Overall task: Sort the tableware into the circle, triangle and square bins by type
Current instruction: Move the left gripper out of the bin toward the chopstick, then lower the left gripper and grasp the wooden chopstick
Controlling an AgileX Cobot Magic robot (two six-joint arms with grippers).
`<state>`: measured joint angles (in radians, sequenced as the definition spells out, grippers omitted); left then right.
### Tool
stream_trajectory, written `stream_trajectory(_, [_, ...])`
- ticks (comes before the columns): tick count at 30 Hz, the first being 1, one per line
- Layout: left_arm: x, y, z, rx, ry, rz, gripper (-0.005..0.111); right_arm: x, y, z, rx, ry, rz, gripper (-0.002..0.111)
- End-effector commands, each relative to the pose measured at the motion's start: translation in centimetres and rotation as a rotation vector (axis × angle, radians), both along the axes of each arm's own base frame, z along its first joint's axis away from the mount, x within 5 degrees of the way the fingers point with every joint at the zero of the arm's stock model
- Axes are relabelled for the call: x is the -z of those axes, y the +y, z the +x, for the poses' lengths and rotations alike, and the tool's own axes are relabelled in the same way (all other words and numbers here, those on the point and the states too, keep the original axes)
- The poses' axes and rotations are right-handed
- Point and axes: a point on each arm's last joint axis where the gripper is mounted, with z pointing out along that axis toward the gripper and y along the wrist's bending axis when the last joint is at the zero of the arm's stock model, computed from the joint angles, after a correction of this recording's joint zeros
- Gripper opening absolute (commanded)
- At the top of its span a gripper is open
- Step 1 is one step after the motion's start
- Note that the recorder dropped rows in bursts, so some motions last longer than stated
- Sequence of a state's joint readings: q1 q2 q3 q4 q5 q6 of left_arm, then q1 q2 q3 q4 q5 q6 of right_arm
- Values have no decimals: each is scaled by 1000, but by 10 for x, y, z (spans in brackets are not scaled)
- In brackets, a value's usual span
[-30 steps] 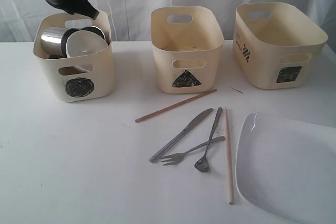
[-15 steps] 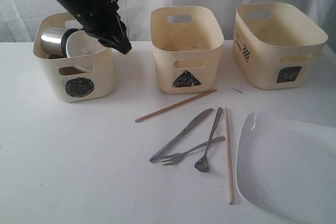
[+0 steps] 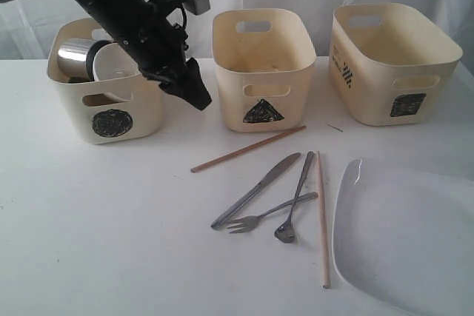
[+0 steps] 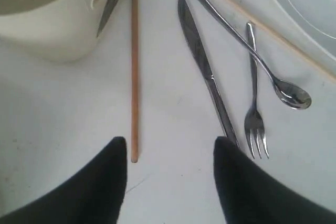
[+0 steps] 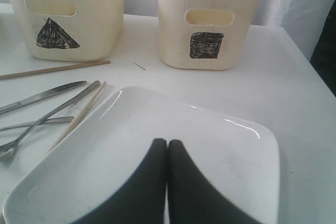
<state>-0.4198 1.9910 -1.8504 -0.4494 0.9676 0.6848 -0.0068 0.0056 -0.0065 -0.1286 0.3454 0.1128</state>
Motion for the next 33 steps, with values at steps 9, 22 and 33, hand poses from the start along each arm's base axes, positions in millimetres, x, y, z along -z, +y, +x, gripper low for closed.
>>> stream_trajectory(9, [62, -10, 17, -11, 129, 33, 64, 2, 0, 0, 1, -1, -3, 0])
stream_trajectory(22, [110, -18, 30, 36, 151, 27, 64, 2, 0, 0, 1, -1, -3, 0])
stream_trajectory(33, [126, -30, 28, 103, 108, 56, 64, 2, 0, 0, 1, -1, -3, 0])
